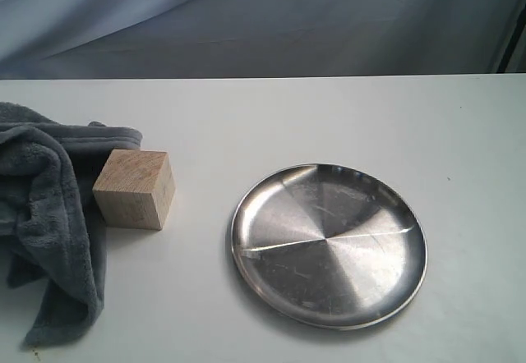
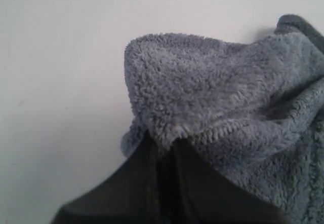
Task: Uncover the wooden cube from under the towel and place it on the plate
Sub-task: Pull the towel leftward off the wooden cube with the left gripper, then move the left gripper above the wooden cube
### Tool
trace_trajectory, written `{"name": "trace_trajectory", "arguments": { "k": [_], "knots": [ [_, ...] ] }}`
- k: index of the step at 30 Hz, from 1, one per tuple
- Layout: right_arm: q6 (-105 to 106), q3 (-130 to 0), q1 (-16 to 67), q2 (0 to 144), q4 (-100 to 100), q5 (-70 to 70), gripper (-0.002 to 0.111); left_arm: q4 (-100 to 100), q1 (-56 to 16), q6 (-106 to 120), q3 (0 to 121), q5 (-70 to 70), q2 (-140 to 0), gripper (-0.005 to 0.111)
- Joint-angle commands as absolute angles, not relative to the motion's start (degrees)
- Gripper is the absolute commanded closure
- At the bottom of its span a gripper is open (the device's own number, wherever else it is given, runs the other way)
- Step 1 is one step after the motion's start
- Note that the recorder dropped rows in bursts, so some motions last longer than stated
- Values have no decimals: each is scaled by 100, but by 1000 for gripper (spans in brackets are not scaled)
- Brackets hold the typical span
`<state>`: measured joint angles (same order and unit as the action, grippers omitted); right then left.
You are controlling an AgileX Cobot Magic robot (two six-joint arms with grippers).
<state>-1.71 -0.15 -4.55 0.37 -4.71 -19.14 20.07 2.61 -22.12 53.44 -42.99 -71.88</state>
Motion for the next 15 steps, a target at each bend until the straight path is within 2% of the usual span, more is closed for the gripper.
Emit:
{"name": "trace_trajectory", "arguments": {
  "k": [1,10,13,15],
  "knots": [
    [-178,0,-455,0,-468,-1910,105,3004,274,-3335,5357,-4764,-7308,107],
    [-178,0,-455,0,-468,-1910,105,3071,274,-3122,5357,-5228,-8419,105],
    [-178,0,-455,0,-468,-1910,105,3031,274,-3046,5357,-5228,-8523,98],
    [-178,0,-455,0,-468,-1910,105,2919,274,-2881,5357,-5228,-8544,88]
  ]
}}
